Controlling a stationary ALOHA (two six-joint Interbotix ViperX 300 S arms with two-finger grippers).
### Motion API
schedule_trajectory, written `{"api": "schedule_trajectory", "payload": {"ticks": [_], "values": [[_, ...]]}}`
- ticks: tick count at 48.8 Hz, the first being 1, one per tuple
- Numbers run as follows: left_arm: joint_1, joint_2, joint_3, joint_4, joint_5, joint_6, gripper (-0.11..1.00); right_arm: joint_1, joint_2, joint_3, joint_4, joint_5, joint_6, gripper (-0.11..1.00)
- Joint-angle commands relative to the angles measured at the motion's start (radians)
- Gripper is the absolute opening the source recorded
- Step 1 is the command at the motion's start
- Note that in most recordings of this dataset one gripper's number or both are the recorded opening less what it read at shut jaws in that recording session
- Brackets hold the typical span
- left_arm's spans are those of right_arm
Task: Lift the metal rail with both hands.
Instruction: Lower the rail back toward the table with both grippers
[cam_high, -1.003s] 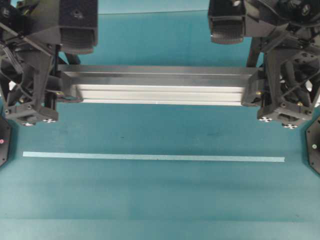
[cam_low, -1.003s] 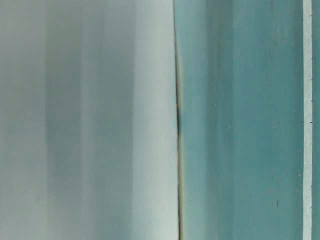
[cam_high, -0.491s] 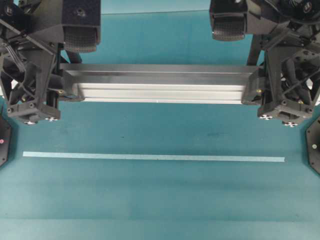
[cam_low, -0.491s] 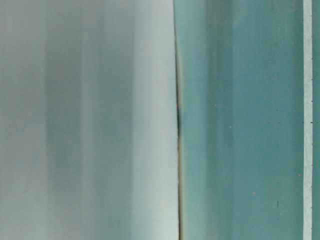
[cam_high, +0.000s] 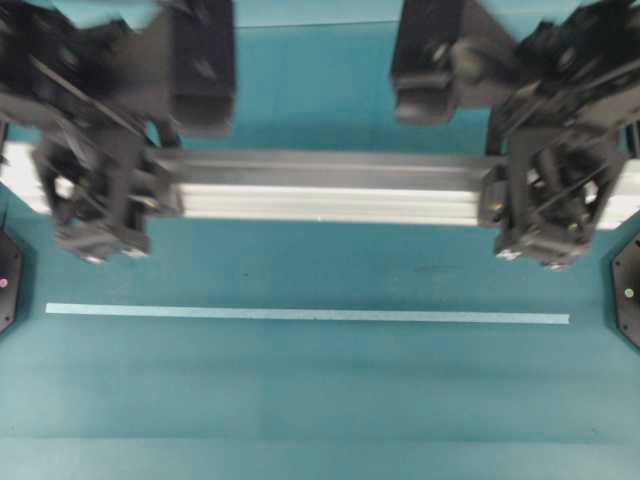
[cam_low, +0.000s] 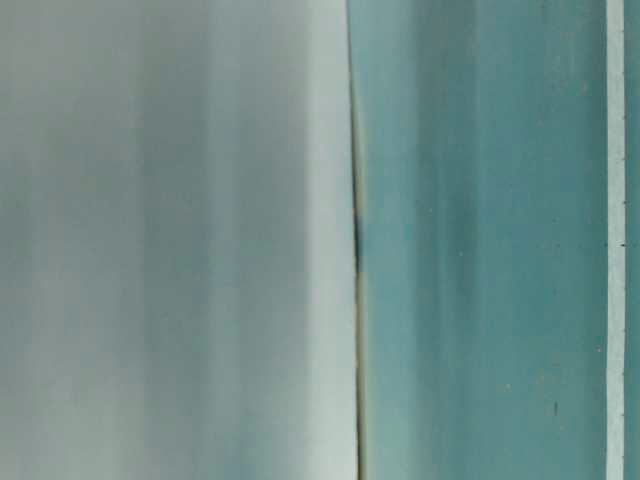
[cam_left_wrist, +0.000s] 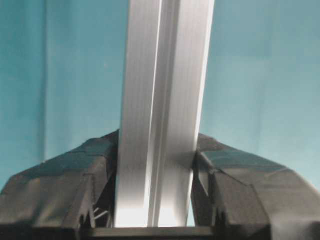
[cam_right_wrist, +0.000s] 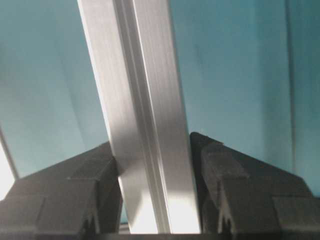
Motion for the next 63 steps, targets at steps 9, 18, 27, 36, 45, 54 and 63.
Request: {"api": "schedule_trajectory", "payload": {"ticks": [9,18,27,36,45,54,63], "values": [[-0.002,-0.04,0.14,0.009,-0.133,-0.029,0.36,-0.006,-0.015,0.195,0.003,-0.201,0.025,0.39],[-0.003,-0.032,0.265,0.011,-0.221,-0.029,0.36,-0.014,-0.026,0.295,0.0,-0.293,0.021,0.39],[-0.005,-0.008,0.345,0.011,-0.324,-0.031,0.36,-0.012,-0.011,0.4,-0.002,-0.399,0.023,0.39],[-0.006,0.032,0.42,0.009,-0.393,-0.034,0.36,-0.012,-0.002,0.482,-0.002,-0.503,0.023,0.39],[-0.011,0.051,0.489,0.009,-0.494,-0.044,0.36,-0.011,0.015,0.563,-0.003,-0.595,0.014,0.39],[-0.009,0.072,0.545,0.009,-0.565,-0.071,0.36,-0.002,0.032,0.626,-0.003,-0.715,0.005,0.39],[-0.011,0.103,0.589,0.009,-0.609,-0.078,0.36,-0.002,0.051,0.65,-0.005,-0.749,-0.002,0.39]]}}
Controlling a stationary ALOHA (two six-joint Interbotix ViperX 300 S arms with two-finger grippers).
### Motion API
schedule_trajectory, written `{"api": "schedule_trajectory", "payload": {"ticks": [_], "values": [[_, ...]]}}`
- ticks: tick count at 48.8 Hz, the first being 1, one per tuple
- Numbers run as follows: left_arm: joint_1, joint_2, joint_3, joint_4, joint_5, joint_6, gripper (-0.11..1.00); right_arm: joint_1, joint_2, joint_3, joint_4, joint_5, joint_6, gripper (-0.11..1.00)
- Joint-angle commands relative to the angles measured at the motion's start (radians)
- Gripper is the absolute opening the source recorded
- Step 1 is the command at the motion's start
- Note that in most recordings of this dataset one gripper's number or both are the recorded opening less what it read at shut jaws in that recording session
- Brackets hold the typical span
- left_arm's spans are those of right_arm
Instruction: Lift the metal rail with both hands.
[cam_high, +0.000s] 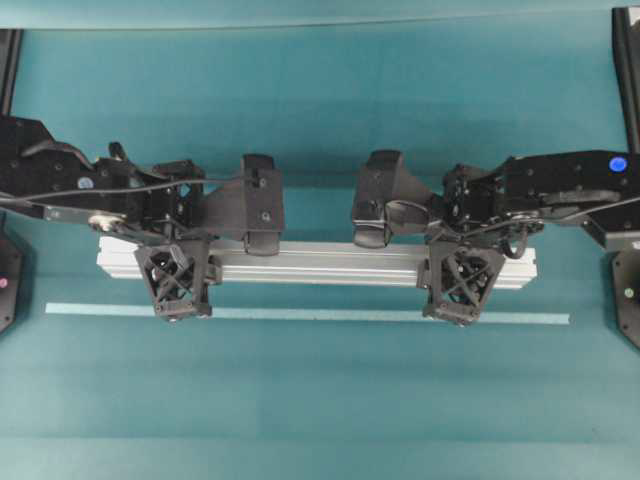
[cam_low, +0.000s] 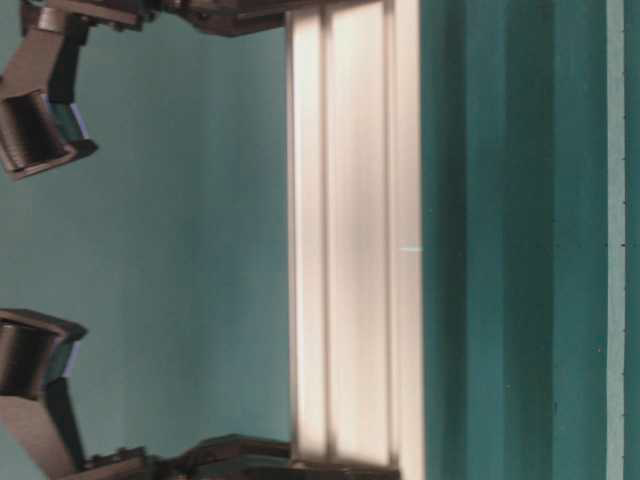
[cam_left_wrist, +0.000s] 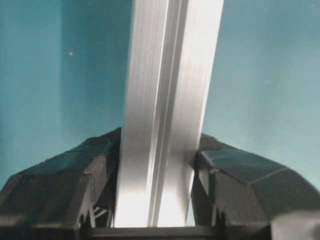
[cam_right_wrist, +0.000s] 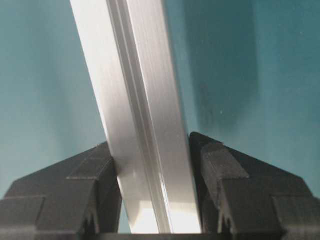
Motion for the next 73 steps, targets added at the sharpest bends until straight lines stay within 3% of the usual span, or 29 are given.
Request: {"api": "schedule_trajectory", "payload": {"ticks": [1,35,73], "values": [[0.0,0.005,0.012,-0.003,-0.028,-0.029,0.36,-0.011,0.009,0.002,0.003,-0.025,0.015,0.39],[-0.002,0.098,0.11,-0.003,-0.193,-0.029,0.36,0.008,0.081,0.109,0.003,-0.19,0.018,0.39],[-0.014,0.164,0.107,-0.003,-0.233,-0.031,0.36,0.035,0.16,0.156,0.005,-0.304,0.021,0.39]]}}
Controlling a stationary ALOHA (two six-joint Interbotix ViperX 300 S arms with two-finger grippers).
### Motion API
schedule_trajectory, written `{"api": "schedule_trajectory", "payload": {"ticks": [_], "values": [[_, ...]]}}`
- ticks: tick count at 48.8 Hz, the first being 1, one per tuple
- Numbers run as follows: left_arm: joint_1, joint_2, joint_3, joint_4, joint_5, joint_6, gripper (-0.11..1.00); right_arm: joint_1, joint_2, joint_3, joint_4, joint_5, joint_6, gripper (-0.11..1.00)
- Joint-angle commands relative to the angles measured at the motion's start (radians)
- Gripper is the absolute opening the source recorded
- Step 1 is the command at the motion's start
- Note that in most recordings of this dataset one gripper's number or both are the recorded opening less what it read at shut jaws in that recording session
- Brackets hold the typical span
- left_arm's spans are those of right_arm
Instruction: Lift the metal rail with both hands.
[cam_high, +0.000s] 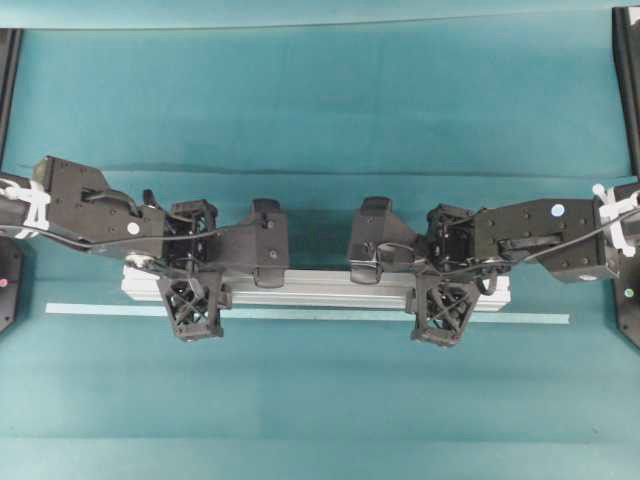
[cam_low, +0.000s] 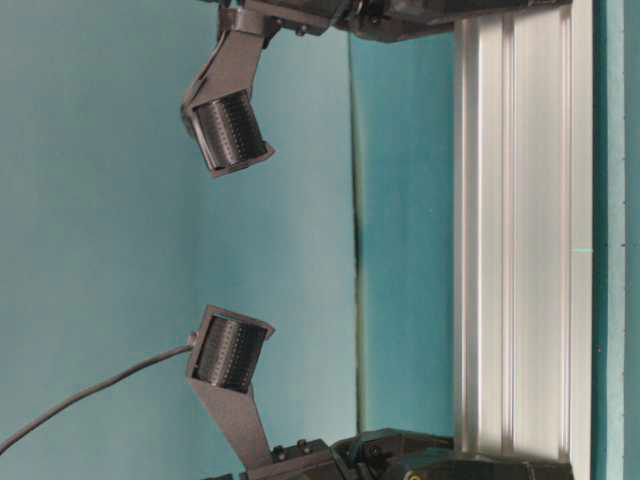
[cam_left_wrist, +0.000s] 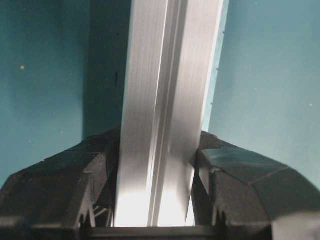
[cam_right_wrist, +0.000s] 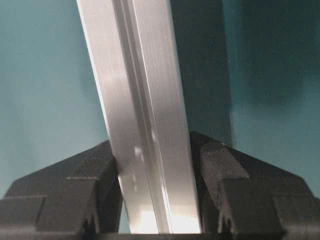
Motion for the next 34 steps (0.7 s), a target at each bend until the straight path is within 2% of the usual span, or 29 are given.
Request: {"api": "schedule_trajectory", "payload": {"ticks": [1,15,34], "values": [[0.002,-0.006,-0.009,-0.003,0.0,-0.021,0.36,-0.002,0.005,0.011,0.006,-0.011,0.023,0.39],[-0.003,-0.005,-0.003,-0.003,-0.003,-0.063,0.36,-0.003,0.005,0.026,0.006,-0.037,0.023,0.39],[-0.011,-0.005,0.011,-0.003,-0.025,-0.061,0.36,-0.009,0.009,0.029,0.006,-0.038,0.023,0.39]]}}
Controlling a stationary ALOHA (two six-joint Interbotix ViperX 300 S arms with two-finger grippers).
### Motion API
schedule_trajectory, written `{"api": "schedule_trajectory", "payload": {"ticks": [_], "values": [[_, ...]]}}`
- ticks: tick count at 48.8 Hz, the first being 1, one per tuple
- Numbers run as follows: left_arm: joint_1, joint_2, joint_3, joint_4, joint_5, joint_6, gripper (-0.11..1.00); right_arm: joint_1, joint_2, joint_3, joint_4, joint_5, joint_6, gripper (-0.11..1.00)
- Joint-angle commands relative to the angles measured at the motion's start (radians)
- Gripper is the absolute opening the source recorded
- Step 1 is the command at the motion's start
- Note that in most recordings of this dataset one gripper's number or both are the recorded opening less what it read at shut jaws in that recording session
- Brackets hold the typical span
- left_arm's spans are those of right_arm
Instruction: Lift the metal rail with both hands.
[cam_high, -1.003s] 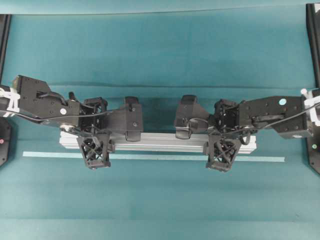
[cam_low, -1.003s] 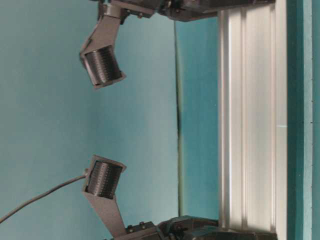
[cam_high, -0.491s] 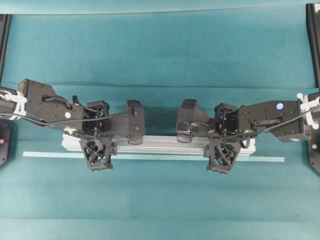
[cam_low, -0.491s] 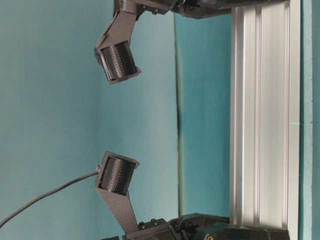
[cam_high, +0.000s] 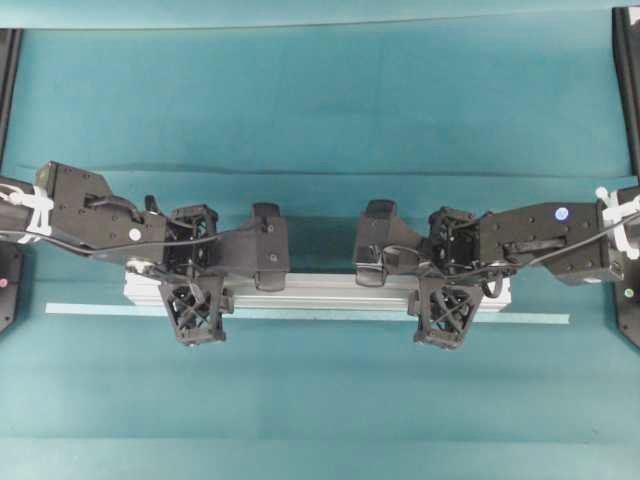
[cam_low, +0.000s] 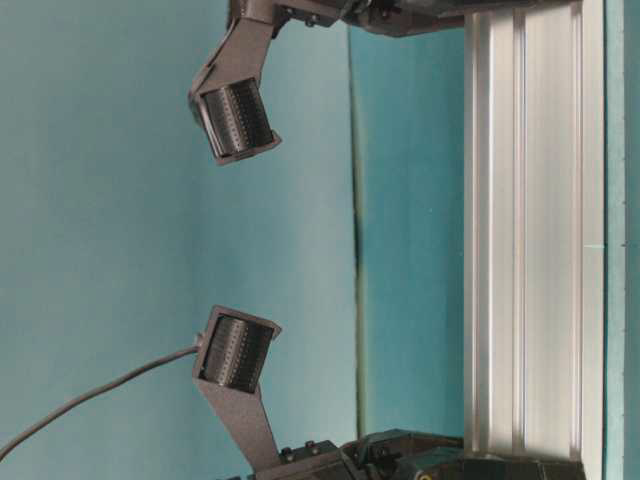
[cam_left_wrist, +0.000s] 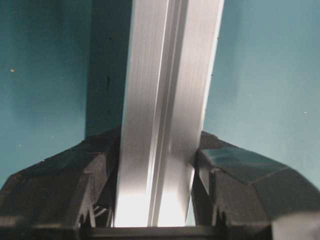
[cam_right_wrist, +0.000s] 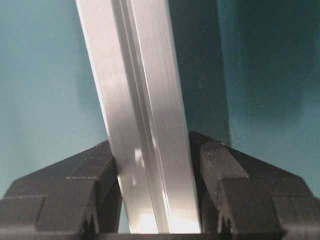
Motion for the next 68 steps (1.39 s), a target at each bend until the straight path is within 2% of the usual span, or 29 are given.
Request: {"api": "schedule_trajectory", "payload": {"ticks": [1,15,37,39,42,44,48,51,54,68], "values": [[0.003,-0.011,0.005,-0.003,-0.012,-0.026,0.36,-0.011,0.011,0.005,0.006,0.003,0.023,0.39],[0.002,-0.015,0.018,-0.003,-0.06,-0.011,0.36,-0.012,0.011,0.009,0.006,0.002,0.034,0.39],[-0.005,-0.009,0.032,-0.003,-0.091,-0.025,0.36,-0.011,0.011,0.009,0.012,0.005,0.032,0.4],[-0.005,-0.009,0.032,-0.003,-0.095,-0.025,0.37,-0.011,0.011,0.008,0.012,0.006,0.034,0.42],[-0.005,-0.009,0.035,-0.003,-0.095,-0.028,0.37,-0.008,0.012,0.008,0.012,0.009,0.04,0.56],[-0.006,-0.009,0.037,-0.003,-0.095,-0.029,0.43,-0.006,0.012,0.008,0.012,0.012,0.044,0.67],[-0.012,-0.014,0.048,-0.003,-0.095,-0.028,0.68,-0.006,0.012,0.011,0.009,0.012,0.049,0.85],[-0.017,-0.014,0.055,-0.003,-0.095,-0.028,0.85,-0.006,0.012,0.011,0.008,0.012,0.049,0.89],[-0.02,-0.014,0.061,-0.003,-0.097,-0.028,0.95,-0.005,0.011,0.012,0.008,0.014,0.049,0.89],[-0.02,-0.02,0.06,-0.003,-0.123,-0.018,0.93,-0.005,0.011,0.012,0.003,0.018,0.043,0.89]]}}
